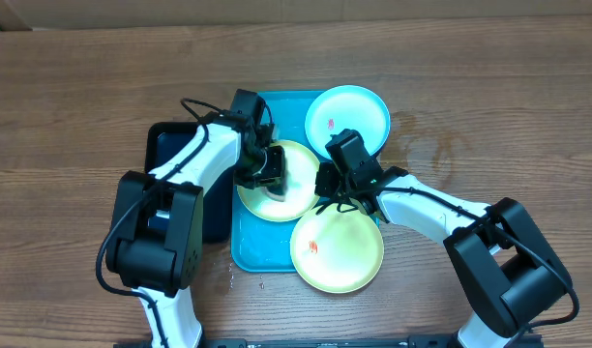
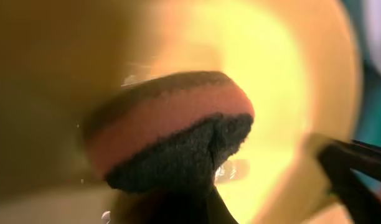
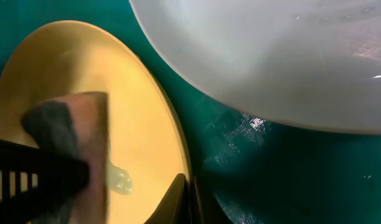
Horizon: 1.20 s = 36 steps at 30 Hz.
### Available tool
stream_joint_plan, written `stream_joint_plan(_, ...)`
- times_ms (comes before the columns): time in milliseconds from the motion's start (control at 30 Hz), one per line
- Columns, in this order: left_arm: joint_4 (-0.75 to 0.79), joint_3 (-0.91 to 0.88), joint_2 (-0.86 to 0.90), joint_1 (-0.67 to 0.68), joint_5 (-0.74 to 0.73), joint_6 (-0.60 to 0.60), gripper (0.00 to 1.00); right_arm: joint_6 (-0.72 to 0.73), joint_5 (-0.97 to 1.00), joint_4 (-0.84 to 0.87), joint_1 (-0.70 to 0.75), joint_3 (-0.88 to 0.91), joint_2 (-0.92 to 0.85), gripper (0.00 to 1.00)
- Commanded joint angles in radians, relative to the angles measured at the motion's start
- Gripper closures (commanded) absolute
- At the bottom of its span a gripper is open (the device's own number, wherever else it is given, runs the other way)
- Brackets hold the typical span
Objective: Clean dirty plates on tray and stack at the side
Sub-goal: 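Scrub the left yellow plate with the sponge in left gripper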
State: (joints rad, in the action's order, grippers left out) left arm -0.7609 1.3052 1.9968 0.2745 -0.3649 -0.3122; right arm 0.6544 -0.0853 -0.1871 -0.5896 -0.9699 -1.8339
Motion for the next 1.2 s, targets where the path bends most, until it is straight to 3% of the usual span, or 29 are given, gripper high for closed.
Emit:
stream_joint_plan(0, -0.021, 0.047, 0.024, 0.012, -0.249, 0.002, 0.96, 0.001, -0.013, 0.007, -0.006, 0.000, 0.003, 0.96)
stream_joint_plan(167, -0.084, 0.120, -0.027, 0.016, -0.110, 0.002, 0.96, 0.000, -0.013, 0.006, -0.006, 0.000, 0.003, 0.96)
stream_joint_plan(400, -0.168, 0.116, -0.063, 0.028, 0.255, 0.002, 0.96, 0.000, -0.013, 0.010, -0.006, 0.000, 0.003, 0.96)
stream_joint_plan(567, -0.129, 0.050, -0.032, 0.035, 0.341, -0.002, 0.96, 0.001, -0.013, 0.014, -0.006, 0.000, 0.003, 0.96)
stream_joint_plan(767, -0.019, -0.048, 0.025, 0.035, 0.321, -0.043, 0.96, 0.000, -0.013, 0.014, -0.006, 0.000, 0.003, 0.96)
stream_joint_plan(1000, 0.018, -0.047, 0.010, 0.039, -0.113, 0.102, 0.96, 0.001, -0.013, 0.014, -0.006, 0.000, 0.003, 0.96)
stream_joint_plan(1167, 0.040, -0.009, -0.085, 0.025, -0.238, 0.106, 0.96, 0.000, -0.013, 0.013, -0.006, 0.000, 0.003, 0.96)
